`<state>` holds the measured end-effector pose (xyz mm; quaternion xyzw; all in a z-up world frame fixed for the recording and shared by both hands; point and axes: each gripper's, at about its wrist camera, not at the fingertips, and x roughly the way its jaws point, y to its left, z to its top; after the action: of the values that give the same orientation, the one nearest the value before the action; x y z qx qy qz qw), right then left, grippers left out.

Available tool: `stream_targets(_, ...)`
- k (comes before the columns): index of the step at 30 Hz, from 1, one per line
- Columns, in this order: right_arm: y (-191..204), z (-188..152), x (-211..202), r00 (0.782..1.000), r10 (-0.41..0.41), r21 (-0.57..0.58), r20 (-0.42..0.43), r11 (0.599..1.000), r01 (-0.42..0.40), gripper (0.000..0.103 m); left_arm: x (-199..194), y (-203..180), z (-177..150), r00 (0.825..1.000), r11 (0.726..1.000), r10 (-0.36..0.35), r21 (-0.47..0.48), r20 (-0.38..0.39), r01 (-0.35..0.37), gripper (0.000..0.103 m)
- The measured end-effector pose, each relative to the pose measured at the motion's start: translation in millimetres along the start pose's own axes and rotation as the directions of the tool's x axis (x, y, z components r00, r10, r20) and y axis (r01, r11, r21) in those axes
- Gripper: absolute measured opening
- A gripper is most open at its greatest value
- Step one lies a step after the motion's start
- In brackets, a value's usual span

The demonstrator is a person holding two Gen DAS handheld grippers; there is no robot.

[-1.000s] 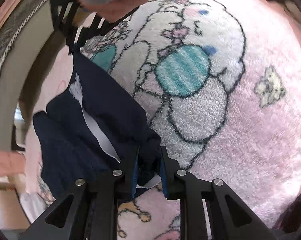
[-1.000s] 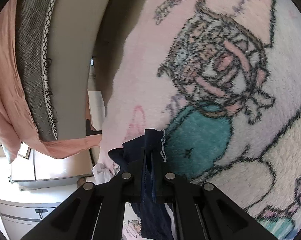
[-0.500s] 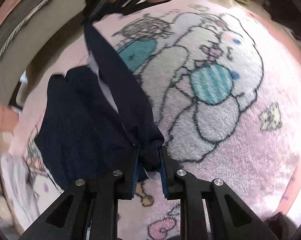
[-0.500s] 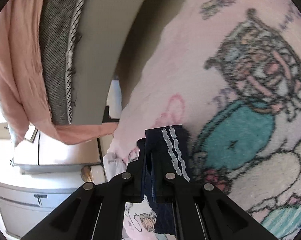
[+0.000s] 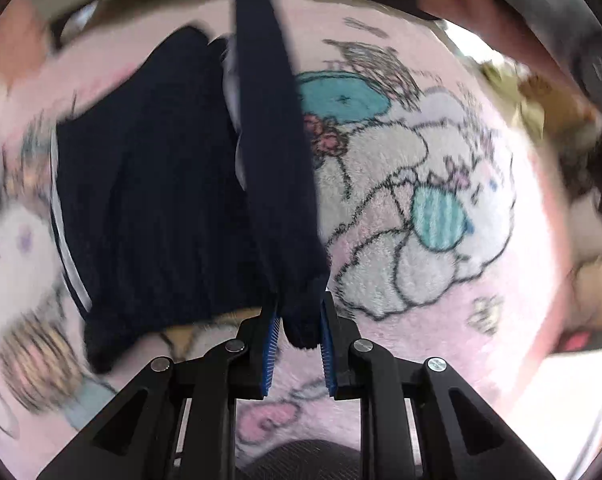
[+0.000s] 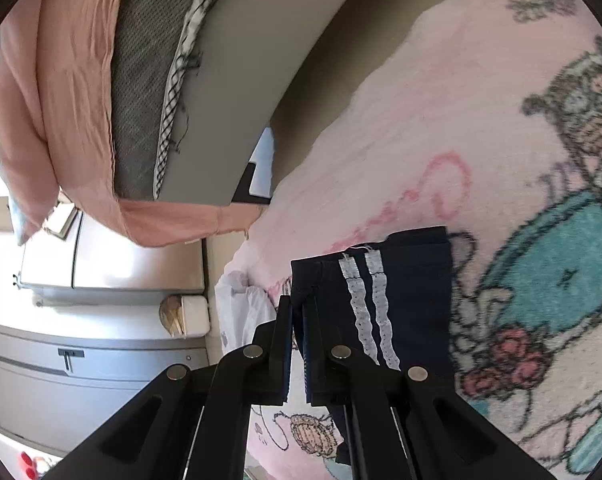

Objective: Fold clothes
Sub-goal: 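Lift the striped leg with the right tool and fold it over while the left tool holds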

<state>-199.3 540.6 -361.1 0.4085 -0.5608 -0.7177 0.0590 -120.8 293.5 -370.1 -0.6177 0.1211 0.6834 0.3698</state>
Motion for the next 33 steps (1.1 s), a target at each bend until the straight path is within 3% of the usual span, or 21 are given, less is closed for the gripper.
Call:
stream_targets(4,11.1,0.0,15.3,1.0,-0.003,-0.018,-0.019,1.0,0.003,0.001,-3.5,26.1,-5.9,0.998,0.986,-0.063,-0.152,0.007,0.063,0.017)
stream_targets(10,29.0,2.7,39.7,0.999,-0.008,-0.044,-0.043,0.999,0.006,0.001,-16.5,47.5,-18.0,0.995,0.96,-0.071,-0.266,0.074,0.089,0.017)
stream_targets(18,54.5,0.8,76.1,0.995,-0.014,-0.093,-0.102,0.996,0.005,0.001,-16.4,84.4,-28.1,0.988,0.891,-0.097,-0.431,0.119,0.139,0.017)
stream_targets(23,61.1,-4.1,98.6,0.99,-0.023,-0.11,-0.139,0.994,0.007,0.001,-27.4,100.9,-29.8,0.981,0.868,-0.059,-0.477,0.185,0.142,0.015)
stream_targets(33,65.2,-11.7,114.9,0.984,-0.025,-0.126,-0.179,0.992,0.002,0.001,-8.7,98.6,-25.0,0.973,0.855,-0.152,-0.471,0.173,0.217,0.016)
